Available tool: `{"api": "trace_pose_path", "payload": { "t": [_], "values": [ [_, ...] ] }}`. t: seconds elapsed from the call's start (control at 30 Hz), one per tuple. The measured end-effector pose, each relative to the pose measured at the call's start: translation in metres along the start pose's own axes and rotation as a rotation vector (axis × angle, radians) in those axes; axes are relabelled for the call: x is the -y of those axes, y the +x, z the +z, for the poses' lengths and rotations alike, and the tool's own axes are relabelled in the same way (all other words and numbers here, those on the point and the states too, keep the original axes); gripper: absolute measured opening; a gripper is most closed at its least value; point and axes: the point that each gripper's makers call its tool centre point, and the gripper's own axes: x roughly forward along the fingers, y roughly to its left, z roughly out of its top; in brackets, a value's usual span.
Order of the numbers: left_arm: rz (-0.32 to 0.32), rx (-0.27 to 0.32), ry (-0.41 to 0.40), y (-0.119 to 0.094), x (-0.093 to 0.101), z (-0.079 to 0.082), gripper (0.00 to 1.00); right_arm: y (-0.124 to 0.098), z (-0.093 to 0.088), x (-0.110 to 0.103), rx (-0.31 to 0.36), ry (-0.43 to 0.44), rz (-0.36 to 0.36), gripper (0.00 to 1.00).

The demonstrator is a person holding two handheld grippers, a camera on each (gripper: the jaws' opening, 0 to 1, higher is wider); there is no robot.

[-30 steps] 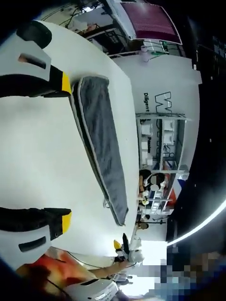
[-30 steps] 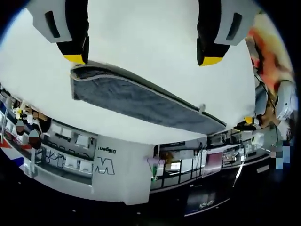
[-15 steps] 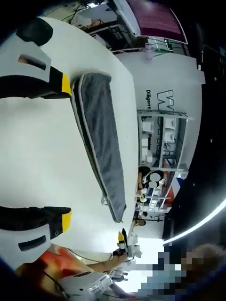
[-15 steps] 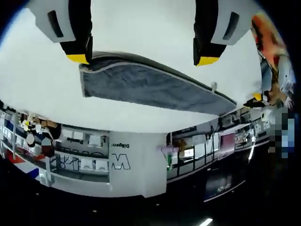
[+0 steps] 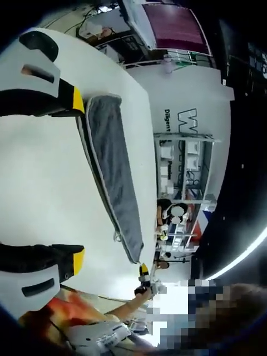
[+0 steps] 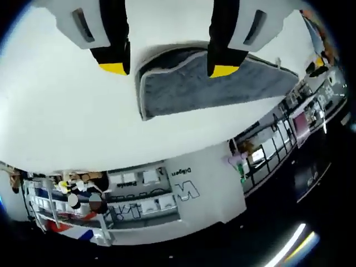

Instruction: Fold the towel on the table until its edges align and the towel forms a compact rectangular stack.

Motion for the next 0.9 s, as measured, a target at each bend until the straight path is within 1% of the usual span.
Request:
{"api": "trace_pose_path", "payload": {
  "t": [0.03, 0.07, 0.13, 0.2, 0.23, 0.27, 0.3, 0.33, 0.37, 0.4, 0.47, 0.5, 0.57, 0.63, 0.7, 0.73, 0.77, 0.9],
  "values": [
    [0.002, 0.005, 0.001, -0.001, 0.0, 0.001, 0.93, 0.003, 0.0, 0.005, -0.01, -0.003, -0.019, 0.48],
    [0.002, 0.009, 0.001, -0.001, 0.0, 0.001, 0.93, 0.004, -0.002, 0.014, -0.033, -0.006, -0.059, 0.45],
    [0.001, 0.013, -0.001, -0.001, 0.0, 0.001, 0.93, 0.01, -0.005, 0.016, -0.058, 0.011, -0.049, 0.41],
    [0.0, 0.011, -0.004, -0.002, 0.0, 0.001, 0.93, 0.012, -0.014, 0.005, -0.072, 0.04, -0.019, 0.4],
    [0.003, 0.012, -0.005, -0.002, -0.001, 0.001, 0.93, 0.014, -0.014, 0.008, -0.077, 0.035, -0.021, 0.4],
    [0.006, 0.014, -0.004, -0.004, -0.002, 0.002, 0.93, 0.015, -0.019, 0.012, -0.094, 0.027, -0.042, 0.4],
    [0.007, 0.018, -0.003, -0.004, -0.002, 0.002, 0.93, 0.016, -0.02, 0.014, -0.095, 0.032, -0.045, 0.4],
    [0.008, 0.022, -0.003, -0.005, -0.003, 0.003, 0.93, 0.017, -0.023, 0.014, -0.097, 0.058, -0.035, 0.4],
    [0.007, 0.024, -0.003, -0.006, -0.003, 0.003, 0.93, 0.019, -0.026, 0.01, -0.098, 0.108, -0.003, 0.39],
    [0.005, 0.025, -0.004, -0.006, -0.002, 0.003, 0.93, 0.021, -0.027, 0.01, -0.095, 0.131, 0.008, 0.38],
    [0.007, 0.028, -0.008, -0.005, -0.002, 0.003, 0.92, 0.022, -0.03, 0.011, -0.098, 0.132, 0.009, 0.34],
    [0.008, 0.028, -0.009, -0.005, -0.002, 0.002, 0.92, 0.023, -0.03, 0.01, -0.09, 0.134, 0.016, 0.32],
    [0.008, 0.028, -0.013, -0.004, -0.002, 0.002, 0.92, 0.024, -0.032, 0.004, -0.098, 0.151, 0.037, 0.28],
    [0.005, 0.028, -0.013, -0.003, -0.002, 0.002, 0.92, 0.024, -0.033, 0.003, -0.095, 0.153, 0.037, 0.25],
    [0.002, 0.03, -0.012, -0.003, -0.002, 0.002, 0.92, 0.024, -0.034, 0.003, -0.096, 0.154, 0.037, 0.2],
    [0.002, 0.03, -0.012, -0.003, -0.003, 0.002, 0.92, 0.024, -0.035, 0.004, -0.094, 0.163, 0.035, 0.14],
    [0.001, 0.03, -0.014, -0.003, -0.003, 0.002, 0.92, 0.024, -0.036, 0.005, -0.093, 0.157, 0.028, 0.01],
    [0.006, 0.031, -0.017, -0.005, -0.007, 0.003, 0.92, 0.026, -0.039, -0.001, -0.094, 0.15, 0.043, 0.02]
  ]
}}
